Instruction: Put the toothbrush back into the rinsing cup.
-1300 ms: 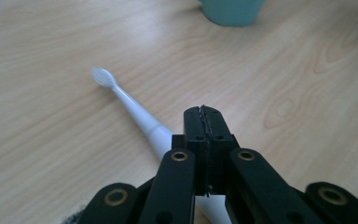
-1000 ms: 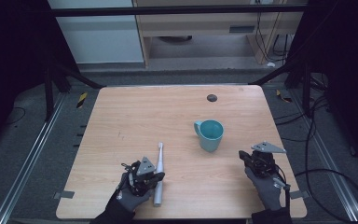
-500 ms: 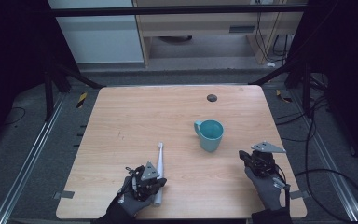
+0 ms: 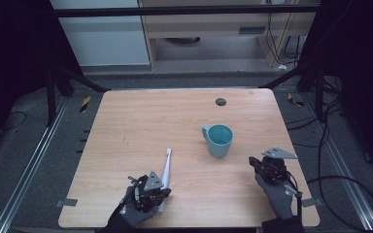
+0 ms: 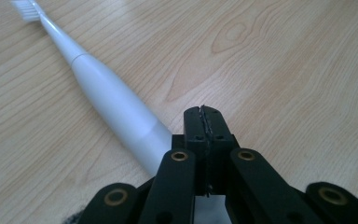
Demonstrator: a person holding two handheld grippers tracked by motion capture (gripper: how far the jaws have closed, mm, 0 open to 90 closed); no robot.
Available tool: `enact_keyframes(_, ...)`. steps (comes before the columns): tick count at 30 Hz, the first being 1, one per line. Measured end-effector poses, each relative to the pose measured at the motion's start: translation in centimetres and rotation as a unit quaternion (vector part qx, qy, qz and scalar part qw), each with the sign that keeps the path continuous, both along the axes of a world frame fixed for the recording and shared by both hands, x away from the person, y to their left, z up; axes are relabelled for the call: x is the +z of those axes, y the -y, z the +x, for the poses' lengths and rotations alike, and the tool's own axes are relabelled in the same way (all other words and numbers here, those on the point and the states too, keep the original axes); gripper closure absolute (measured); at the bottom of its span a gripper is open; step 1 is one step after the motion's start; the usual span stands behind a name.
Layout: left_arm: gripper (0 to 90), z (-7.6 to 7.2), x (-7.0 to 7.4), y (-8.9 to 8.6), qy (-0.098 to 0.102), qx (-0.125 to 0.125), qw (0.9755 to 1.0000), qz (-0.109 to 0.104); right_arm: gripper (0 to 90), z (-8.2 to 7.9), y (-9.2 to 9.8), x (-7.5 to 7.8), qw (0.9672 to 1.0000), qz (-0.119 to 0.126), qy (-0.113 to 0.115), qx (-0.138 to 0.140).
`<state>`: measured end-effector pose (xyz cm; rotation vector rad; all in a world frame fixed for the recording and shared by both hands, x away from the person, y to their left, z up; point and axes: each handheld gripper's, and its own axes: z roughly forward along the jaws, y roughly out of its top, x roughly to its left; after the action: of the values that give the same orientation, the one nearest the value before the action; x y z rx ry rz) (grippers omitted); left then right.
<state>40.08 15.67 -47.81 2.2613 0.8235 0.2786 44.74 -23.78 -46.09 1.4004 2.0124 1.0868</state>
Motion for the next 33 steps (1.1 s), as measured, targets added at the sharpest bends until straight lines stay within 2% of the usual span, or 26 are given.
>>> enact_keyframes(13,89.9,-0.4,0.0,-0.9,0.0,0.006,1.0,0.0,89.9,0.0,0.0,0.0,1.0,-0.001,0.0,-0.001)
enact_keyframes(17,89.9,-0.3,0.2,-1.3,0.003,0.011,0.9999,-0.006,89.9,0.0,0.0,0.0,1.0,-0.002,-0.001,-0.001)
enact_keyframes(24,89.6,0.3,1.2,-2.6,0.019,0.045,0.9984,-0.028,89.6,0.0,0.0,0.0,1.0,0.002,-0.001,-0.003)
enact_keyframes(27,87.8,0.7,1.8,-3.2,0.027,0.065,0.9967,-0.04,88.9,0.0,0.1,0.1,1.0,0.005,0.001,-0.003)
enact_keyframes(33,83.5,1.4,2.7,-3.9,0.038,0.095,0.9935,-0.051,86.3,0.1,0.3,0.0,1.0,0.005,0.002,-0.006)
